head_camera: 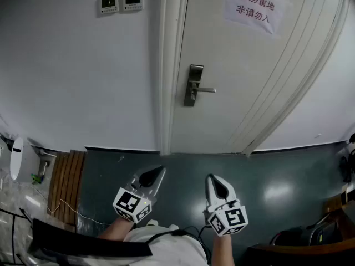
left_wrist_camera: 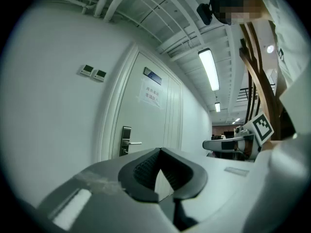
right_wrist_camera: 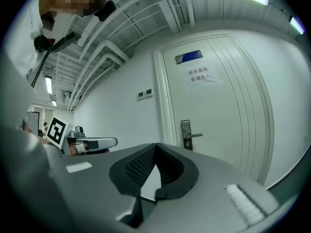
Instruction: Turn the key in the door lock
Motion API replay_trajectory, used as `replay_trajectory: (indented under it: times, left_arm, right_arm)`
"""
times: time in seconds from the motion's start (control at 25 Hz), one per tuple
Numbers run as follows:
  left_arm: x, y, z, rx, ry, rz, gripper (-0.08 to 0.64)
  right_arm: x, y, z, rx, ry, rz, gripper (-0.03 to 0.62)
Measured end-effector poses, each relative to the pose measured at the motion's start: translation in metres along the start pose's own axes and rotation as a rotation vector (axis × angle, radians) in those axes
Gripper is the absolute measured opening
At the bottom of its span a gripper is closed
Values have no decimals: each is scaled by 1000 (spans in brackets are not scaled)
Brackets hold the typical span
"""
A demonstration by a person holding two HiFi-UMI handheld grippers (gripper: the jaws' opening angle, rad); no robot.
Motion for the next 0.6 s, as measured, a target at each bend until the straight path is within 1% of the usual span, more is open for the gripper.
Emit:
replay_trajectory:
  times: [0.28, 0.44, 0.6]
  left_arm:
    - [-9, -3, 16, -2, 8, 7, 5]
    - [-18, -8, 21, -2, 21, -1, 6]
    - [-29, -10, 23, 4, 30, 12, 5]
  right_arm:
    - [-16, -5, -2, -1, 21, 14, 8]
    - [-24, -4, -9, -35, 60, 61, 8]
    - [-33, -10, -16, -36, 65, 89, 8]
Point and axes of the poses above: the fingertips, and each gripper's own axes: z forward along the fingers, x to its left, y out of its top, the point moved 4 cm from there along -z, backward along the fingers, and after that the axes turned 4 degrees about -y, right-handed, at the moved point
